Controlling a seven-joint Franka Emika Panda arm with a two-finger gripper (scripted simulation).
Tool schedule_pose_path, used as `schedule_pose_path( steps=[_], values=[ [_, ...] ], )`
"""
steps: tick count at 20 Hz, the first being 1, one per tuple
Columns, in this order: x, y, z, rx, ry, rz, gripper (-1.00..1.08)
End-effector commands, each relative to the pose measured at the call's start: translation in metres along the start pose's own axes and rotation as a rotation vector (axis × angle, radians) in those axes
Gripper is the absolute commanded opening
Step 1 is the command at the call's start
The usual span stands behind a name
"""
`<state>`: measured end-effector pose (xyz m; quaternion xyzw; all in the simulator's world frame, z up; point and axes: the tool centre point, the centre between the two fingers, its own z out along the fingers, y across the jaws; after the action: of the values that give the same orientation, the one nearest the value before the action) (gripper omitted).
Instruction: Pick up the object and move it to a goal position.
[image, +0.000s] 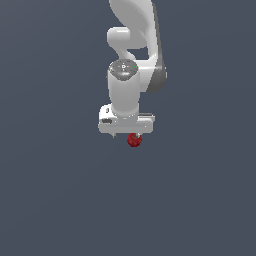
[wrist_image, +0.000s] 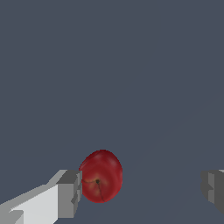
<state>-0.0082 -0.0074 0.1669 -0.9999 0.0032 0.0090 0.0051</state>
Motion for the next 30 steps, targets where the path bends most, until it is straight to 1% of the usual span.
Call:
schedule_pose_path(
  steps=[1,4,9,19,24,30],
  values=[
    [0.000,0.000,0.000,0.000,0.000,0.000,1.00],
    [-0.002,0.003,0.001,-0.003,-0.007,-0.002,1.00],
    [-0.009,0.015,0.006,-0.015,-0.035,-0.012,1.00],
    [-0.009,0.015,0.007,-0.016,-0.035,-0.020,1.00],
    [-0.012,0.011,0.012,-0.016,-0.032,-0.073,1.00],
    [-0.020,0.002,0.024,-0.016,-0.024,-0.187,1.00]
  ],
)
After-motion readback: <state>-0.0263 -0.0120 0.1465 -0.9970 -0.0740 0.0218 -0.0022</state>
